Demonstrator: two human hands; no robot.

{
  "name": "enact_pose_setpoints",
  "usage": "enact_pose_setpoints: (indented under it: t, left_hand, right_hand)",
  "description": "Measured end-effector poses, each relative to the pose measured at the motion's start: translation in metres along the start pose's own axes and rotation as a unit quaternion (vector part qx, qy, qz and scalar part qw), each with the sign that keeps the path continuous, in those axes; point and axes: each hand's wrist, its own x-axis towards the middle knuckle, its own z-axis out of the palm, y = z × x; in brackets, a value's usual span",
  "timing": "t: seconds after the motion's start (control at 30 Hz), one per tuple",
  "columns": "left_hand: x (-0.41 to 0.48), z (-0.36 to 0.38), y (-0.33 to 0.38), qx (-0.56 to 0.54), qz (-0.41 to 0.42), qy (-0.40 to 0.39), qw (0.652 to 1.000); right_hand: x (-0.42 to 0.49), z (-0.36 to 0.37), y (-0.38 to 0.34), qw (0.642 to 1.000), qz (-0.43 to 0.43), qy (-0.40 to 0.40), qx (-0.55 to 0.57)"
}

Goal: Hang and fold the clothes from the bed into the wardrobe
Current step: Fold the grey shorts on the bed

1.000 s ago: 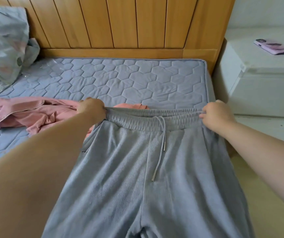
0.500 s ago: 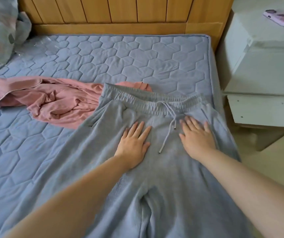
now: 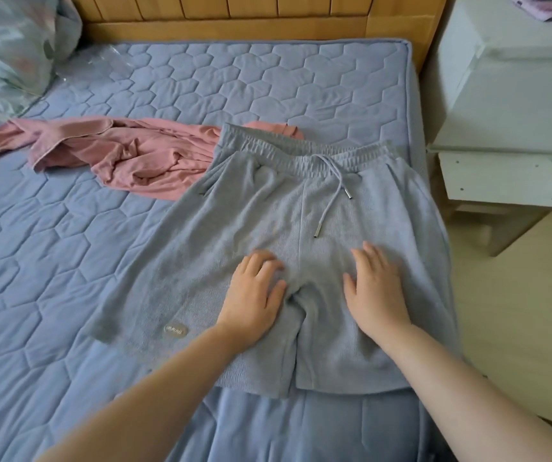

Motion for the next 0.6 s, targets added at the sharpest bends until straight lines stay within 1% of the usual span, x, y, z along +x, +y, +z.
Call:
enact_pose_setpoints:
  t: [0.03,0.07,0.1,0.13,0.17,0.2,0.23,0.27,0.3,0.37,0.4,0.43,0.5,0.53,0.57,0.6]
  left_hand:
    - [-0.013,-0.006,0.004,0.0,0.034,0.015,0.999]
    - [-0.026,-0.011,0.007,0.008,0.069,0.005,0.998]
    - [-0.039,-0.014,0.01,0.026,0.105,-0.022,0.994]
    - [-0.052,-0.015,0.011,0.055,0.14,-0.058,0.987]
    - [-0.064,-0.015,0.012,0.094,0.164,-0.1,0.977]
    - [-0.075,-0.014,0.013,0.138,0.173,-0.138,0.965]
    - [-0.083,-0.013,0.015,0.174,0.168,-0.165,0.956]
    - [-0.089,-0.012,0.016,0.192,0.156,-0.171,0.954]
    - [-0.093,-0.012,0.018,0.185,0.146,-0.157,0.959]
    - [-0.095,-0.014,0.021,0.125,0.13,-0.1,0.978]
    - [-0.095,-0.017,0.024,0.097,0.123,-0.068,0.985]
    - [-0.094,-0.022,0.027,0.079,0.122,-0.035,0.989]
    - [-0.088,-0.032,0.032,0.071,0.127,0.017,0.989]
    - [-0.086,-0.037,0.035,0.075,0.14,0.02,0.987]
    - [-0.087,-0.041,0.036,0.081,0.16,0.003,0.984]
    - [-0.089,-0.044,0.038,0.089,0.189,-0.031,0.977]
  right_hand:
    - [-0.009,-0.006,-0.01,0.997,-0.043,0.038,0.048]
    - [-0.018,-0.011,-0.02,0.989,-0.09,0.078,0.092]
    - [-0.028,-0.016,-0.03,0.979,-0.133,0.096,0.117]
    - [-0.039,-0.018,-0.037,0.973,-0.169,0.097,0.122]
    - [-0.05,-0.019,-0.042,0.974,-0.185,0.056,0.116]
    - [-0.06,-0.018,-0.045,0.979,-0.177,-0.014,0.097]
    - [-0.068,-0.016,-0.043,0.981,-0.165,-0.097,0.042]
    - [-0.074,-0.016,-0.04,0.971,-0.159,-0.175,-0.034]
    - [-0.079,-0.013,-0.034,0.957,-0.173,-0.214,-0.091]
    - [-0.083,-0.018,-0.03,0.945,-0.224,-0.204,-0.12]
    - [-0.084,-0.023,-0.028,0.949,-0.242,-0.166,-0.112]
    - [-0.086,-0.027,-0.026,0.952,-0.269,-0.111,-0.097]
    - [-0.089,-0.04,-0.027,0.955,-0.281,-0.051,-0.083]
    - [-0.095,-0.044,-0.028,0.952,-0.289,-0.045,-0.096]
    - [-0.099,-0.041,-0.027,0.945,-0.3,-0.047,-0.118]
    - [-0.104,-0.04,-0.026,0.945,-0.279,-0.1,-0.141]
